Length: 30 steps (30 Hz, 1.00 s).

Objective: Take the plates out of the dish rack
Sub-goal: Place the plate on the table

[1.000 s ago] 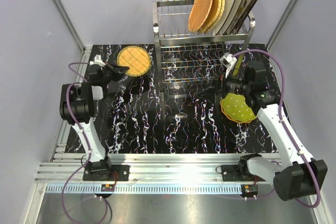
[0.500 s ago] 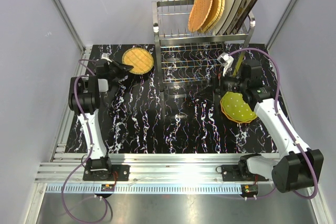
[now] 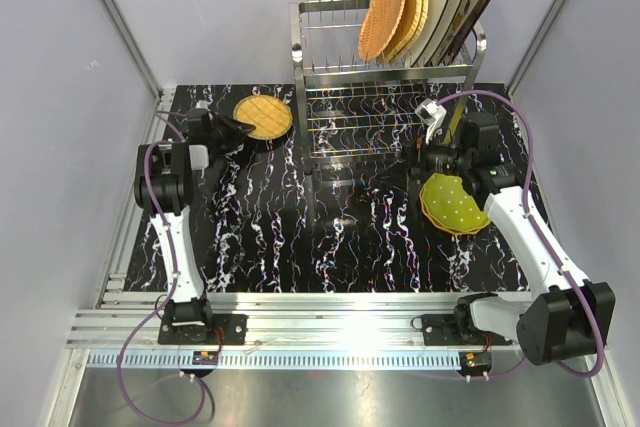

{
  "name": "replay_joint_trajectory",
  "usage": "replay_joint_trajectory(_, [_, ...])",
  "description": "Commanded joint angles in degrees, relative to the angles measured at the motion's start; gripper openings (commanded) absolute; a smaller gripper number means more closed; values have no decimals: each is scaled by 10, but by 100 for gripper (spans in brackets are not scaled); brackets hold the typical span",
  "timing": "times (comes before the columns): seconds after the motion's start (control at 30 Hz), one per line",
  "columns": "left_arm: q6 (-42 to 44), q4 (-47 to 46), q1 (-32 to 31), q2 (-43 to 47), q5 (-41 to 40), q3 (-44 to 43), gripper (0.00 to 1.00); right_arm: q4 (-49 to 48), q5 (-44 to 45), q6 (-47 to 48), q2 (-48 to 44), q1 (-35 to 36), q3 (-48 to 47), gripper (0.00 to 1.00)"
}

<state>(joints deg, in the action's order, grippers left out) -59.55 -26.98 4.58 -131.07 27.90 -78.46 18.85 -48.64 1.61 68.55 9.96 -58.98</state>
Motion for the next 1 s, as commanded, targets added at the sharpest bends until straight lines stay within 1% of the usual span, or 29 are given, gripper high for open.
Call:
replay_joint_trajectory(0.0, [16,15,-3,5,-14,-26,22,-31,4,-3,-1,-5,-22,100])
replay_joint_trajectory(0.03, [27,37,-3,9,-25,-25,26,-32,4,-4,-2,-4,-22,100])
replay_joint_trajectory(0.07, [33,47,-4,17,-29,-25,33,-31,4,-4,-3,-5,-21,100])
replay_joint_trajectory(0.13, [49,72,-3,26,-37,-22,40,-31,4,-5,-5,-5,-21,100])
replay_joint_trajectory(0.17, [52,78,-4,34,-38,-21,50,-32,4,-5,-8,-4,-21,100])
replay_joint_trajectory(0.27, [72,108,-4,50,-46,-14,61,-32,4,-6,-13,-4,-20,100])
replay_joint_trajectory(0.3, [75,118,-2,62,-49,-10,68,-33,4,-6,-15,-4,-19,100])
replay_joint_trajectory(0.37, [90,149,-4,76,-57,-6,78,-31,4,-6,-21,-5,-19,100])
replay_joint_trajectory(0.4, [96,161,-3,89,-62,-2,95,-29,4,-2,-24,-5,-20,100])
replay_joint_trajectory(0.43, [108,183,-3,98,-68,1,99,-26,5,0,-26,-4,-21,100])
replay_joint_trajectory(0.53, [130,224,-2,130,-83,18,99,-14,7,9,-35,-4,-28,100])
replay_joint_trajectory(0.7, [159,243,0,191,-100,85,99,7,9,20,-41,-4,-55,100])
replay_joint_trajectory(0.83, [209,264,5,261,-122,138,99,42,22,23,-35,-5,-97,100])
replay_joint_trajectory(0.93, [253,286,10,334,-141,177,99,74,38,20,-21,-4,-143,100])
replay_joint_trajectory(0.97, [265,291,14,377,-147,189,99,81,42,19,-15,-4,-165,100])
